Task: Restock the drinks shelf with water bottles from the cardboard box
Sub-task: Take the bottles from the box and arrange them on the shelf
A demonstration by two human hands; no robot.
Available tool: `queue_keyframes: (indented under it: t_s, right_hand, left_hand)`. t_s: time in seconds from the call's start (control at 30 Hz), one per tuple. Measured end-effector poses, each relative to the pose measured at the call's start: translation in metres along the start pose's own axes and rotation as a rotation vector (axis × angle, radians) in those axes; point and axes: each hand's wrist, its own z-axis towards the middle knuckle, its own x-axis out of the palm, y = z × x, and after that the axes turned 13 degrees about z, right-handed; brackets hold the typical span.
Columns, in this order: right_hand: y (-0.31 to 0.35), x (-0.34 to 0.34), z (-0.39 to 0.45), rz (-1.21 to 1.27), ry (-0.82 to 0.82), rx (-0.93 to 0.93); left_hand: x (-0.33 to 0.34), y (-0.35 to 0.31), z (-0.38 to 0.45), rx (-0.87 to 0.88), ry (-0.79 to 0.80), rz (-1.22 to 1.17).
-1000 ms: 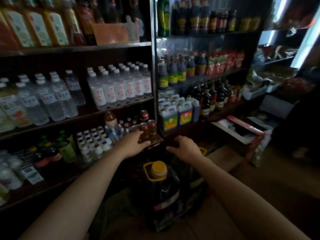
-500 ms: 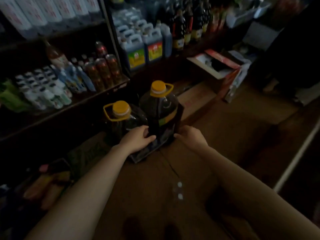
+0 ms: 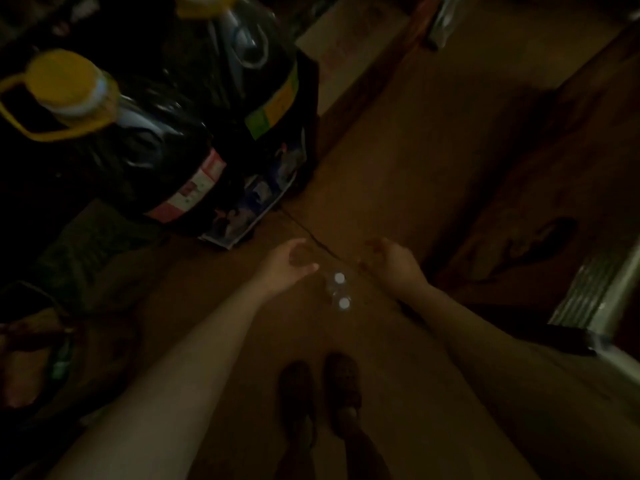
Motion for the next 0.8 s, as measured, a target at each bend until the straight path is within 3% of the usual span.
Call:
queue_keyframes:
  t_s: [0.33, 0.7, 0.8]
  right_hand:
    - [-0.131, 0.076, 0.103, 0.070, -0.003, 0.037]
    - [-0.220, 0.130, 0.171, 0.056, 0.072, -0.020]
    - [-0.224, 0.133, 0.183, 0.050, 0.063, -0.047]
  left_hand:
    - [0.132, 0.086, 0.129, 0.090, 0.097, 0.063]
    - [0.225, 0.133, 0.238, 0.223, 0.001, 0.096]
    - [0.239, 0.135, 0.246, 0.260, -0.013, -0.033]
